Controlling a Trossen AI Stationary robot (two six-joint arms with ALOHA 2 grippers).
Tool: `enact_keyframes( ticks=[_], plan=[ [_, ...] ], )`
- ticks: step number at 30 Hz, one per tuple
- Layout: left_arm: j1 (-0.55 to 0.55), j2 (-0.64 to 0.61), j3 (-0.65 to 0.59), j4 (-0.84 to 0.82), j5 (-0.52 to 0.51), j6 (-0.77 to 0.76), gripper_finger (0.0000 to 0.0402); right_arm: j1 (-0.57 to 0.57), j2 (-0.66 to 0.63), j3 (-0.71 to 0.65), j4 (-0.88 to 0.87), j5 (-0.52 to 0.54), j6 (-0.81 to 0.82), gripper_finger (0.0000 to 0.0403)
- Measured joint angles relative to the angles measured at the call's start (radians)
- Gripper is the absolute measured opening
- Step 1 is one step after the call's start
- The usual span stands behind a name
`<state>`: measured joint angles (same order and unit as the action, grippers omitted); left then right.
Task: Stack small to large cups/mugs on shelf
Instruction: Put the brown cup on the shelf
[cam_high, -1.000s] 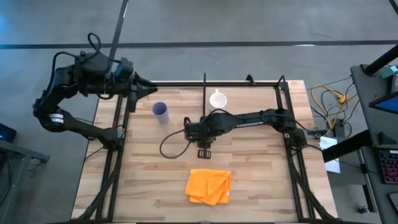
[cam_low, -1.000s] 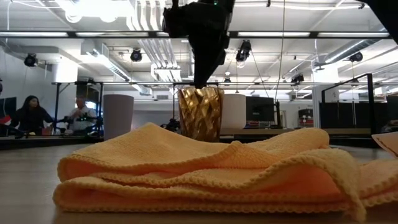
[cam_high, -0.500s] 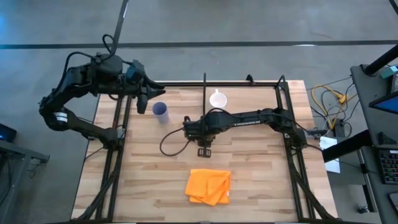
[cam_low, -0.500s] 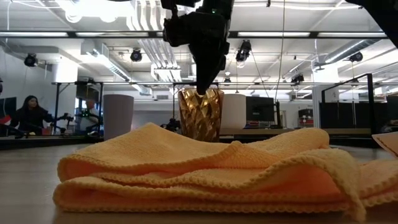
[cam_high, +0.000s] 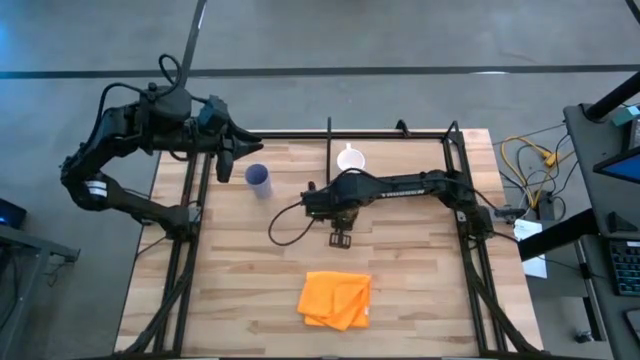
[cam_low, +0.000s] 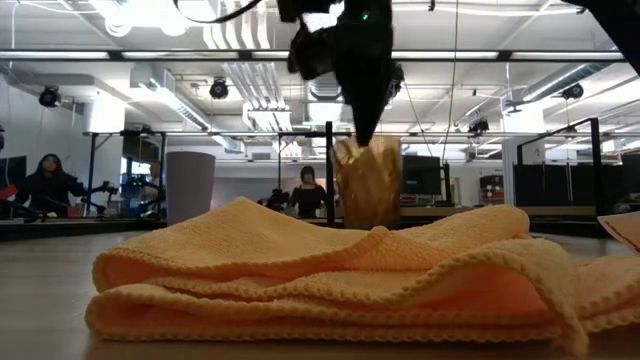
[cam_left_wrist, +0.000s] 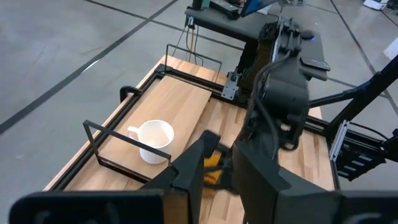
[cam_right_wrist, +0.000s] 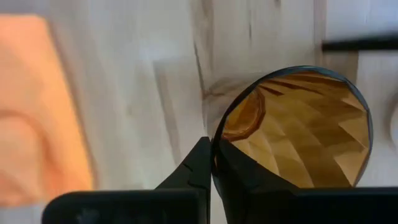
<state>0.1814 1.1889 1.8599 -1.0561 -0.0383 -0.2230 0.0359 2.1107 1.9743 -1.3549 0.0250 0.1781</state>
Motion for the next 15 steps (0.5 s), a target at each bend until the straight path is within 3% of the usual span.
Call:
enact_keyframes(
  ticks=[5,10,15],
  plan=[
    [0.0,0.0,0.0,0.0,0.0,0.0,0.0072,0.001,-0.1,0.0,-0.103,0.007,0.069,0.0009],
    [0.0,0.001,0.0,0.001,-0.001,-0.001,0.0072,-0.007,-0.208,-0.006,-0.193,0.124,0.125,0.0009],
    [0.0,0.002,0.0,0.001,-0.001,-0.002,0.0072,-0.062,-0.314,-0.03,-0.218,0.134,0.163,0.0009]
  ],
)
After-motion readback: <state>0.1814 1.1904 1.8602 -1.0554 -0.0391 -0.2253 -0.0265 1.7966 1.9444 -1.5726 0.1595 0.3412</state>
